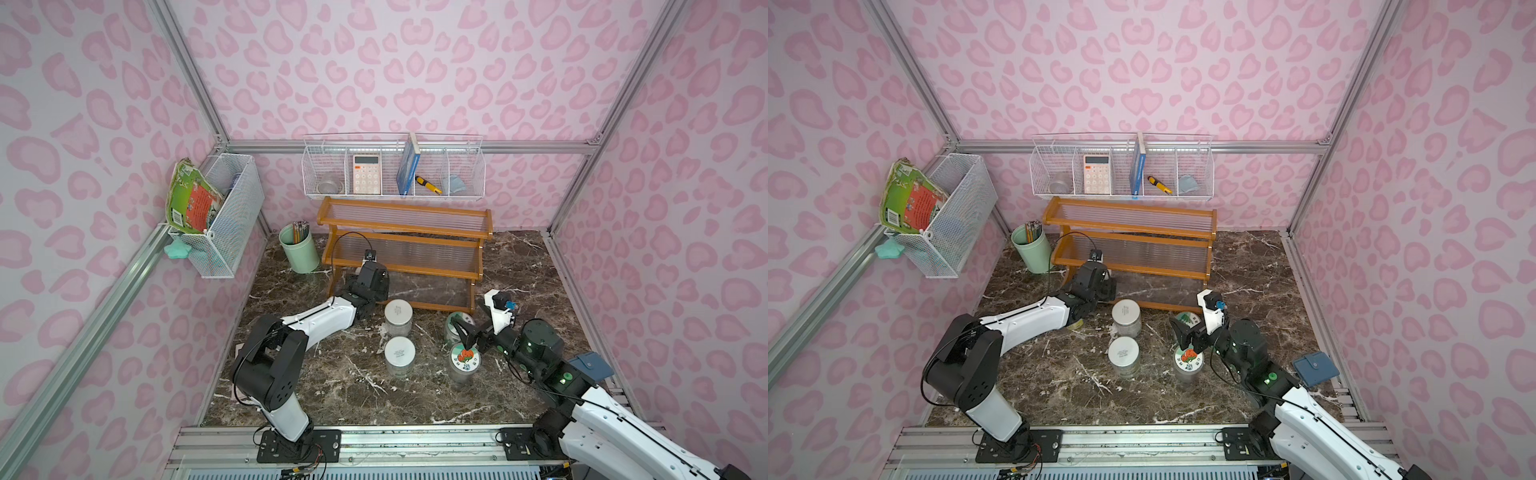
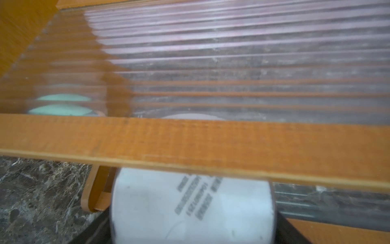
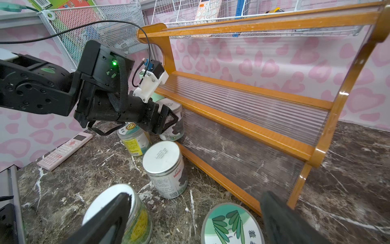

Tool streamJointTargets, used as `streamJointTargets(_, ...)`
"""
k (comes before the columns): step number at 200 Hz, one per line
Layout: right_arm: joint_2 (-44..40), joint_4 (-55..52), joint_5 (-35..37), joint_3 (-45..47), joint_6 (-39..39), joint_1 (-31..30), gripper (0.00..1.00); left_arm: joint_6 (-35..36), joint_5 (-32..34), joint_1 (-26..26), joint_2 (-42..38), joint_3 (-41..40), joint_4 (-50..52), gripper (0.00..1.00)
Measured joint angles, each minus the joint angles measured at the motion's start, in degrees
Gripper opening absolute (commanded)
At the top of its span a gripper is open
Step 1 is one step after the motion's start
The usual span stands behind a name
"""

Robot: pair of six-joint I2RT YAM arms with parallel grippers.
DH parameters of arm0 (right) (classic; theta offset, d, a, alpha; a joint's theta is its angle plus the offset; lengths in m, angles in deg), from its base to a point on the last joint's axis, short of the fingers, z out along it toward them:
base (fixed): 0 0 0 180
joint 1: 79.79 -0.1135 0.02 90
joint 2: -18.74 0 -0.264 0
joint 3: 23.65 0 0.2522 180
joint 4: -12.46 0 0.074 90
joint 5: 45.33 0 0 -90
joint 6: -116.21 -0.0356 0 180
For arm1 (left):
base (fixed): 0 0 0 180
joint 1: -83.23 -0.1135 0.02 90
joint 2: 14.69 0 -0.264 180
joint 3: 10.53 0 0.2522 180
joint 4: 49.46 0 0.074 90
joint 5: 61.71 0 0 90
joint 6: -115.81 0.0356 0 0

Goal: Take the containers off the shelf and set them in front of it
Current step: 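Pick up a container from the shelf.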

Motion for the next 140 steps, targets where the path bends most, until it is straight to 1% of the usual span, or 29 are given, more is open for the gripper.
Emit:
streamJointTargets(97,-0.4,0.0,-0.4,0.5,-0.6,0.0,0.99,-2.8,0.1,2.4,-7.3,-3.4,7.4,0.67)
streamJointTargets(140,-1.0,0.1,-0.7,0.5,-0.6,0.0,0.99,-4.0,1.8,5.5,-11.0,-4.0,10.0,0.67)
